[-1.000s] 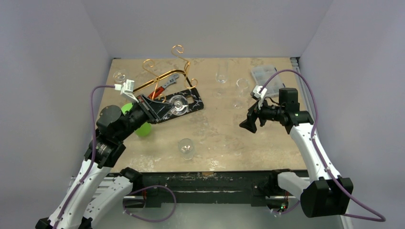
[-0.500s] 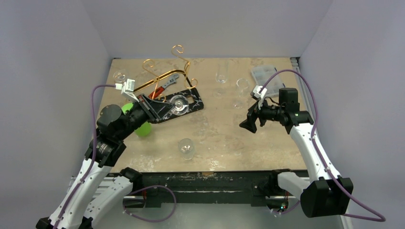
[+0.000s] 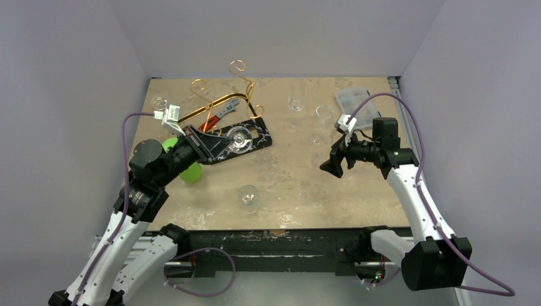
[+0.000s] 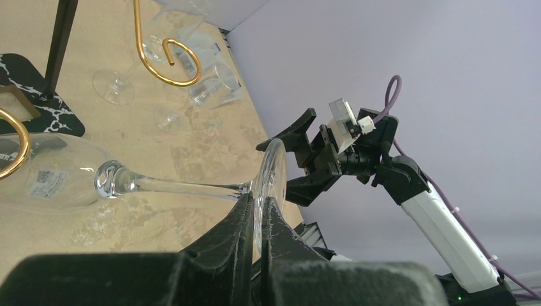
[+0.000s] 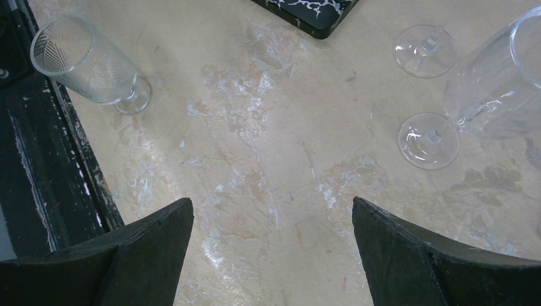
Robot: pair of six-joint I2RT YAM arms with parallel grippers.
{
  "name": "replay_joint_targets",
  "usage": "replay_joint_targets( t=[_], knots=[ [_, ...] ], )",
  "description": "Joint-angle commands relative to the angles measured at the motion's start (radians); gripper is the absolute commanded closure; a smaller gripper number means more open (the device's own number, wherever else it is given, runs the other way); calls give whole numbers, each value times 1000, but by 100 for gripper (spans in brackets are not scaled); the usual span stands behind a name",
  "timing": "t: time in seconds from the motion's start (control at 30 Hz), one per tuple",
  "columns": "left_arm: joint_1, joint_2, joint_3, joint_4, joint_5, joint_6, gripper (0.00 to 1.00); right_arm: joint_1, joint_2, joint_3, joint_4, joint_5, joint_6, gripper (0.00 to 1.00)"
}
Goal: Place the wine glass upside down on the wine glass rack
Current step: Turn the wine glass upside down at the wine rack.
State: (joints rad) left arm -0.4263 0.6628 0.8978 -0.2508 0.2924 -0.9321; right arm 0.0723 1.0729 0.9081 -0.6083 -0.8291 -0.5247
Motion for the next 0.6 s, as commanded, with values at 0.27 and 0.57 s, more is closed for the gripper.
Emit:
replay_joint_targets(
  t=[0.27,0.57],
  knots=[
    [20,17,26,122,24,-15,100,-2,-9,-3,15,-10,-18,9],
    [24,34,29,136,35,-19,100,-3,-7,-1,13,-10,-20,9]
  ],
)
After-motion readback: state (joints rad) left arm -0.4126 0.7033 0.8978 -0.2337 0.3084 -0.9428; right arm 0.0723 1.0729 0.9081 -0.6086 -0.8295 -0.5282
